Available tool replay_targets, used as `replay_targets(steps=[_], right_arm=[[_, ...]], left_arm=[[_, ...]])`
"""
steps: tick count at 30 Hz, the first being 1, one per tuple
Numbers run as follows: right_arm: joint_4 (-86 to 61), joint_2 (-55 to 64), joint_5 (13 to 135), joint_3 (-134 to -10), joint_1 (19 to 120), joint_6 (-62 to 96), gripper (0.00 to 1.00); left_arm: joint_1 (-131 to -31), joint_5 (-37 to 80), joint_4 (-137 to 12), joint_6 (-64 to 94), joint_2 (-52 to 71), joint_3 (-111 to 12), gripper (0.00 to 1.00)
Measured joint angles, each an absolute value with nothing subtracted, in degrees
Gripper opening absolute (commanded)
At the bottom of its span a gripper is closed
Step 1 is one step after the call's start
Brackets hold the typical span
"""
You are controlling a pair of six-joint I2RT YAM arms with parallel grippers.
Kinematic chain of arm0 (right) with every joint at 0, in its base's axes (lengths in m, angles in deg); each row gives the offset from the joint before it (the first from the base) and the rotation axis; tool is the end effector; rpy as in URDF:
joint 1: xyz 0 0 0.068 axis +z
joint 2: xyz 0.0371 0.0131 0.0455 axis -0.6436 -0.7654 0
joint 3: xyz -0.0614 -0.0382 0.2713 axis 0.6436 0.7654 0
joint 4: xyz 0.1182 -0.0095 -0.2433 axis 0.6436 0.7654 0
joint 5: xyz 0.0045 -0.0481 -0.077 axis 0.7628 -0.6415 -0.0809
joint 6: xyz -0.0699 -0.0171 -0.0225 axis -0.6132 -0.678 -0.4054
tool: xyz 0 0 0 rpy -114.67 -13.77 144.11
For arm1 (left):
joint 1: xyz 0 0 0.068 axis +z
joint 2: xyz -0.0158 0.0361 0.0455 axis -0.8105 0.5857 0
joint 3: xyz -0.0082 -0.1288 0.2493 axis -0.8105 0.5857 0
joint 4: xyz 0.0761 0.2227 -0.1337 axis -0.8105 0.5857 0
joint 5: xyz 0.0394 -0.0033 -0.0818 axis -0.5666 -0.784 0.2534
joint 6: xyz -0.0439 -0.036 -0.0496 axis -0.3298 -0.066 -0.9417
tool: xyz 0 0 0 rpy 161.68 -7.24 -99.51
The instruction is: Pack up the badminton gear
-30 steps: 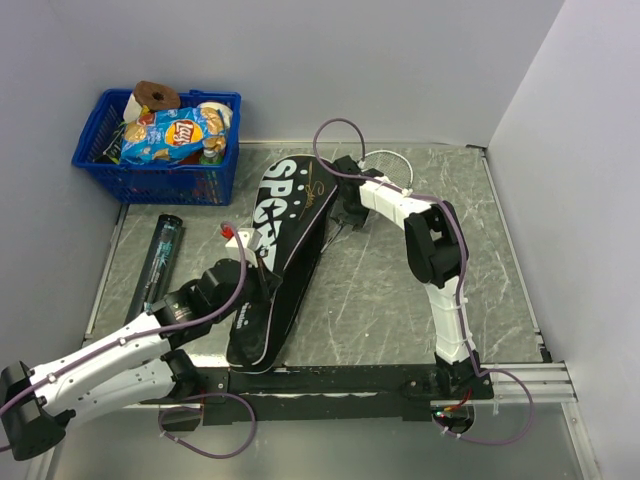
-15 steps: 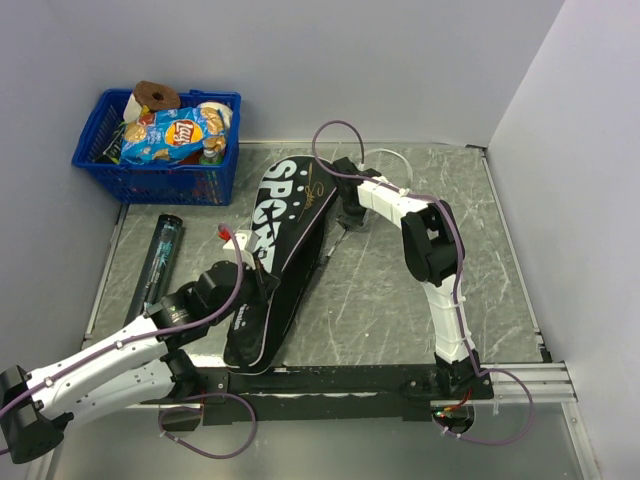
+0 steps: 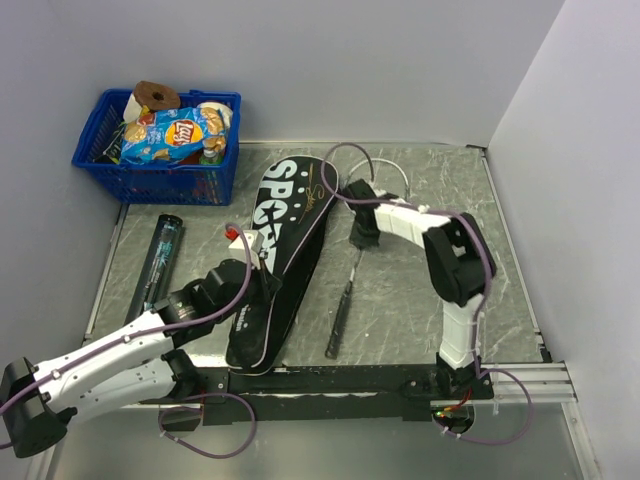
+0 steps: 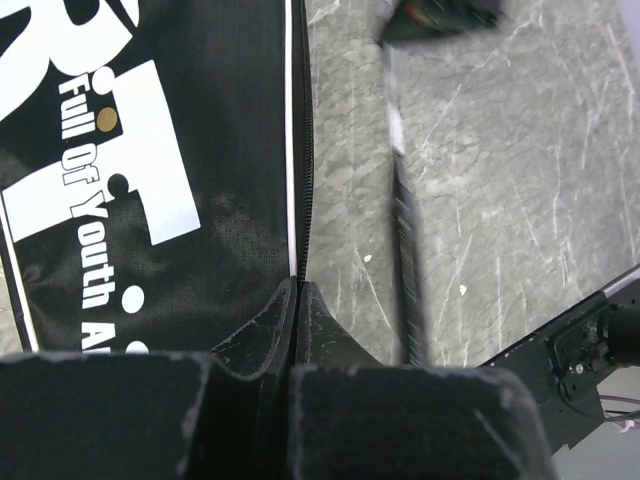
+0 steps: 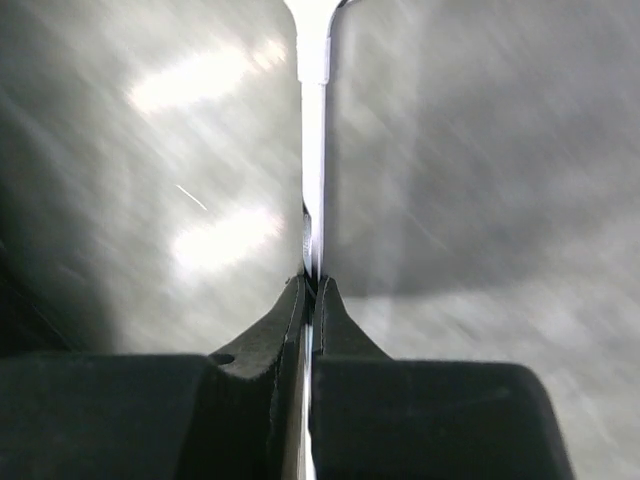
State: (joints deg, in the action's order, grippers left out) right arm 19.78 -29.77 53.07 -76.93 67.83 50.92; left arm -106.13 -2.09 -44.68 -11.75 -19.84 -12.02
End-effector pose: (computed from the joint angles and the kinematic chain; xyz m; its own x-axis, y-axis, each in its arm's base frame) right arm 0.3887 0.1886 0.1401 -0.8640 0.2664 -0.4272 0.2490 0.9636 0.0972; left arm 0.1448 -0.1580 0.2523 -0.6118 -0.1951 -0.7665 0.3003 0.8392 -0.4533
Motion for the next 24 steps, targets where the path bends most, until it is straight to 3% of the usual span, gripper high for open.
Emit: replay_targets(steps=[5, 14, 24], right_arm=[[20.3, -19.7, 52.9, -64.4, 67.9, 49.6, 0.0], [21.8, 0.0, 53.3, -54.1, 71.0, 47.8, 0.0], [25.4, 10.6, 53.6, -47.1, 83.4, 50.7, 0.0]], left_arm=[[-106.1, -2.1, -44.5, -11.7, -17.5, -13.6, 0.01], [-105.8, -2.1, -44.8, -11.7, -12.5, -18.6, 0.01], [-105.7, -2.3, -45.2, -11.7, -7.1, -23.0, 0.01]])
